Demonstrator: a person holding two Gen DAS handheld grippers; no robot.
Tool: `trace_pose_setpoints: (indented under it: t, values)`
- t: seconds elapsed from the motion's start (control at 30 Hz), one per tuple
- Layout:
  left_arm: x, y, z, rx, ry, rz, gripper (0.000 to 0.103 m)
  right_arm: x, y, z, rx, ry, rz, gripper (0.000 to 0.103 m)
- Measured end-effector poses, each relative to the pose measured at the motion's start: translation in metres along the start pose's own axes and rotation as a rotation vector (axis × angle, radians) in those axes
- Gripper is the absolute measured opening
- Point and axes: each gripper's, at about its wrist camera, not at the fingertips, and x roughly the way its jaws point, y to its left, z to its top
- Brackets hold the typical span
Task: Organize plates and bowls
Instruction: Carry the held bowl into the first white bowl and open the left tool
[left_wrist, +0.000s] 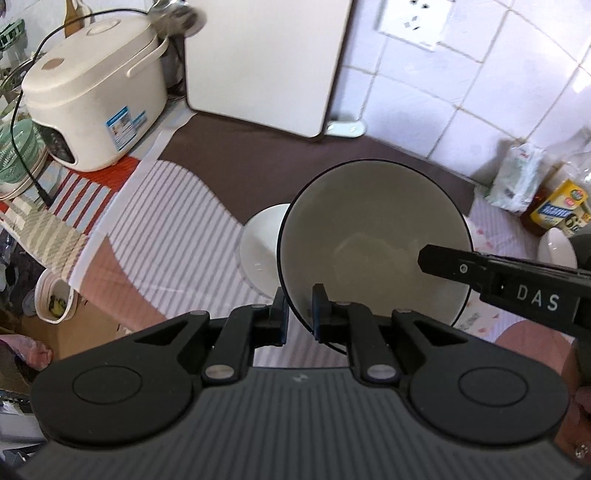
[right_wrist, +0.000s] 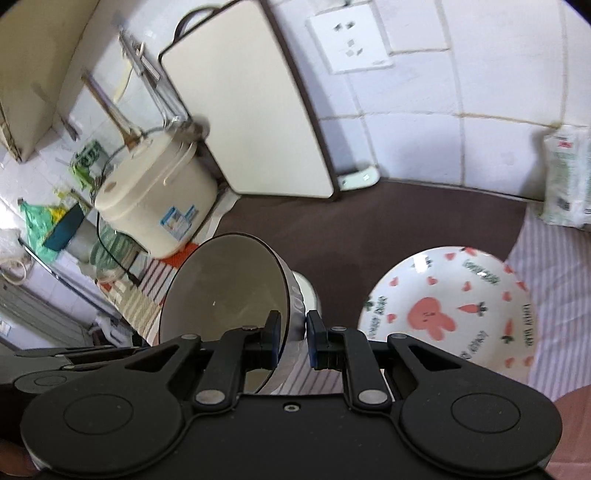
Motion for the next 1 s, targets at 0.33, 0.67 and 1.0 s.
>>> trace_pose_setpoints:
  t: [0.33,0.67,1.0]
  values:
    - [0.040,0.041,0.006,0.007,0.062,0.005,0.011,0.057,0.027,-0.001,-0.015,0.056,-0.018,0.018]
    - [0.081,0.049,0.017,0.079,0.106,-0.003,0.011,0.094,0.034,-0.009,-0.060,0.038,-0.109,0.018]
    - [0.109,0.052,0.022,0.101,0.171,-0.001,0.012,0.119,0.029,-0.010,-0.105,0.040,-0.160,0.018]
